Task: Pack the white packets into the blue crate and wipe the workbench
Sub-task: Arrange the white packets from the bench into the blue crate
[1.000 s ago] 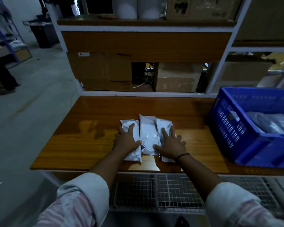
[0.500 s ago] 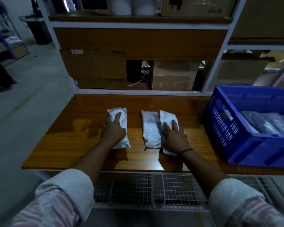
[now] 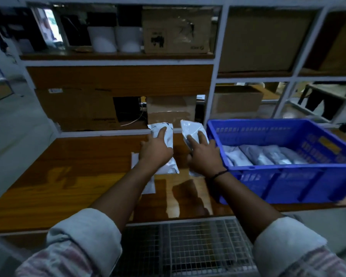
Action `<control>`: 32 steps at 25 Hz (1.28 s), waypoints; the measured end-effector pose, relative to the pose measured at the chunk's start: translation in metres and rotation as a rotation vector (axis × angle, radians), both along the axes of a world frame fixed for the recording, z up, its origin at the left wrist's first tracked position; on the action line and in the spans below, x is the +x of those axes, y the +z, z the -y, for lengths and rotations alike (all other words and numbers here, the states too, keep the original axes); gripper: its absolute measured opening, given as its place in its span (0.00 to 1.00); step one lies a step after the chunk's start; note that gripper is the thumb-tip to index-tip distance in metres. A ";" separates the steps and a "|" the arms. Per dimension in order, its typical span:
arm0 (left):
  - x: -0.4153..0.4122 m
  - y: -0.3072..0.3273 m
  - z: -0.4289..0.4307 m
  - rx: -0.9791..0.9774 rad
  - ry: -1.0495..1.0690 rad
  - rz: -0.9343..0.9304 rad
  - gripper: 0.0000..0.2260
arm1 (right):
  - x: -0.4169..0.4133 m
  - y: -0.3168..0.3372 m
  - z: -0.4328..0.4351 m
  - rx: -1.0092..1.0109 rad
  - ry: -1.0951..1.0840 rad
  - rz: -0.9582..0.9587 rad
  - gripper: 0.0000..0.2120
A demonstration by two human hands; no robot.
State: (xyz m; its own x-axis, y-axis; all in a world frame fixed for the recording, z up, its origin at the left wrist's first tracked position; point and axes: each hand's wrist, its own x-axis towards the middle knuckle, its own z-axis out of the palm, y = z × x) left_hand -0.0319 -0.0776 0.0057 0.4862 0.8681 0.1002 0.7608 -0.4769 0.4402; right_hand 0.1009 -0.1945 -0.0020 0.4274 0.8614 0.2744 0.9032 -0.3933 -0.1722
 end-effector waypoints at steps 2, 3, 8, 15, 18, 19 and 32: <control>0.030 0.017 0.031 0.031 -0.027 0.017 0.37 | 0.027 0.018 0.026 0.084 -0.018 -0.074 0.31; 0.045 0.025 0.048 0.035 -0.044 0.038 0.37 | 0.041 0.026 0.037 0.125 -0.017 -0.148 0.30; 0.116 0.058 0.110 0.028 -0.097 0.132 0.36 | 0.098 0.059 0.091 0.224 -0.049 -0.319 0.33; 0.199 0.062 0.171 0.006 -0.183 0.076 0.36 | 0.192 0.056 0.170 0.124 -0.219 -0.176 0.30; 0.236 0.054 0.178 -0.028 -0.223 0.029 0.36 | 0.232 0.057 0.187 0.087 -0.280 -0.141 0.30; 0.250 0.052 0.178 -0.037 -0.234 0.015 0.36 | 0.248 0.057 0.191 0.078 -0.298 -0.122 0.29; 0.409 0.007 0.137 -0.120 -0.315 -0.206 0.36 | 0.416 0.004 0.160 -0.399 -0.290 -0.108 0.33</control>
